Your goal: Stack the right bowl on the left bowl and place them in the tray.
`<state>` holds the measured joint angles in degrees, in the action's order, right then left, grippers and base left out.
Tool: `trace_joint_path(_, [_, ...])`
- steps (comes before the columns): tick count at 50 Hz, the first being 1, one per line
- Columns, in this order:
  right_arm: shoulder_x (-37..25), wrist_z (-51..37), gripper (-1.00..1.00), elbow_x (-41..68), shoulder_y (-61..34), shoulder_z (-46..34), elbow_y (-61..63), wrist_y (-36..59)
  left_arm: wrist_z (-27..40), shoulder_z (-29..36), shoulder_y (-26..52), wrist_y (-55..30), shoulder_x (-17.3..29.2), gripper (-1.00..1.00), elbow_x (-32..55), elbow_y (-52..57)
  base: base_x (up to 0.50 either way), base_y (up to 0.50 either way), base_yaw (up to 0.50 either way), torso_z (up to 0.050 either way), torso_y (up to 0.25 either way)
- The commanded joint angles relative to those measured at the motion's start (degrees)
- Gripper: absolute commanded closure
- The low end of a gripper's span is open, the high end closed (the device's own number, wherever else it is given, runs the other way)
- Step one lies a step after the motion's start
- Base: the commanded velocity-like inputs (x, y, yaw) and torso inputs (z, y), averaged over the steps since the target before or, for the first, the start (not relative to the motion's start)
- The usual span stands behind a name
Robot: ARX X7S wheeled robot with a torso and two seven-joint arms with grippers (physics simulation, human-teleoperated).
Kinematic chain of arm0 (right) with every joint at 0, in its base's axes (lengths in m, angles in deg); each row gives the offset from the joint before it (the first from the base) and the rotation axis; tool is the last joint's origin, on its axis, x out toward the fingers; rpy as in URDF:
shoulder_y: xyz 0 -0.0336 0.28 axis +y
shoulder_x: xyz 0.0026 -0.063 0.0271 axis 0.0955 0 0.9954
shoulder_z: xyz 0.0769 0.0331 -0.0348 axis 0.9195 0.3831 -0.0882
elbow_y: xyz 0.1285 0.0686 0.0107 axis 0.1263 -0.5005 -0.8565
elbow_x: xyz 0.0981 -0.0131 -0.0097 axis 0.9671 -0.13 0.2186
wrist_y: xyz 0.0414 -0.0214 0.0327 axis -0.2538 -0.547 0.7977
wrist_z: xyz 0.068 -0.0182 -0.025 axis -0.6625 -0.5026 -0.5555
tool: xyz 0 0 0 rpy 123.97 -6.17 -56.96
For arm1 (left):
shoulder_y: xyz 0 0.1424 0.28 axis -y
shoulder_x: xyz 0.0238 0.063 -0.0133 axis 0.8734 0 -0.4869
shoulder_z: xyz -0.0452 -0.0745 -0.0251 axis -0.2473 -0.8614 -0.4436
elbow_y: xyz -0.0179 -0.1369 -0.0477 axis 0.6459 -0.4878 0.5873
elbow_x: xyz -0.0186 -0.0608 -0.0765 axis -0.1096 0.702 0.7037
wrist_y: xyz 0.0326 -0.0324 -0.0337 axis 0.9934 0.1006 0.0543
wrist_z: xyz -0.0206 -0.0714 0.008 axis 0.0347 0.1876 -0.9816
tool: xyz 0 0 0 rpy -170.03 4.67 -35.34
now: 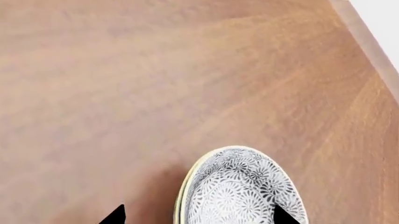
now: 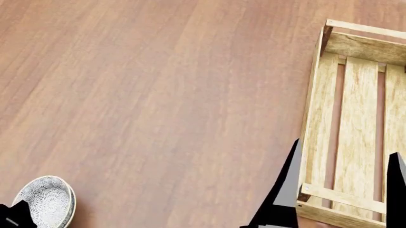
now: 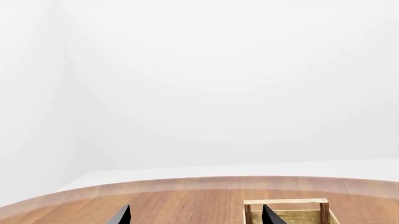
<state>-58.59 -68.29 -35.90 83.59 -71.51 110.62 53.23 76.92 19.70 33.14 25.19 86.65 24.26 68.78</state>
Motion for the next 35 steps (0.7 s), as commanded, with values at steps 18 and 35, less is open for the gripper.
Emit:
trace_joint_path(18, [-0.77,-0.98,-1.00,0.40,-0.38,-0.15,0.55,0.17,-1.06,2.23,2.99,-1.80,-2.07,-1.00,1.66,-4.42,0.00,0.00,0.00,0.000,0.000])
trace_joint_path(35, [-1.12,-1.34,-1.00,0.23,-0.41,-0.57,0.69,-0.15,-2.29,3.03,3.98,-1.90,-2.62,-1.00,1.26,-7.88,0.00,0.00,0.00,0.000,0.000])
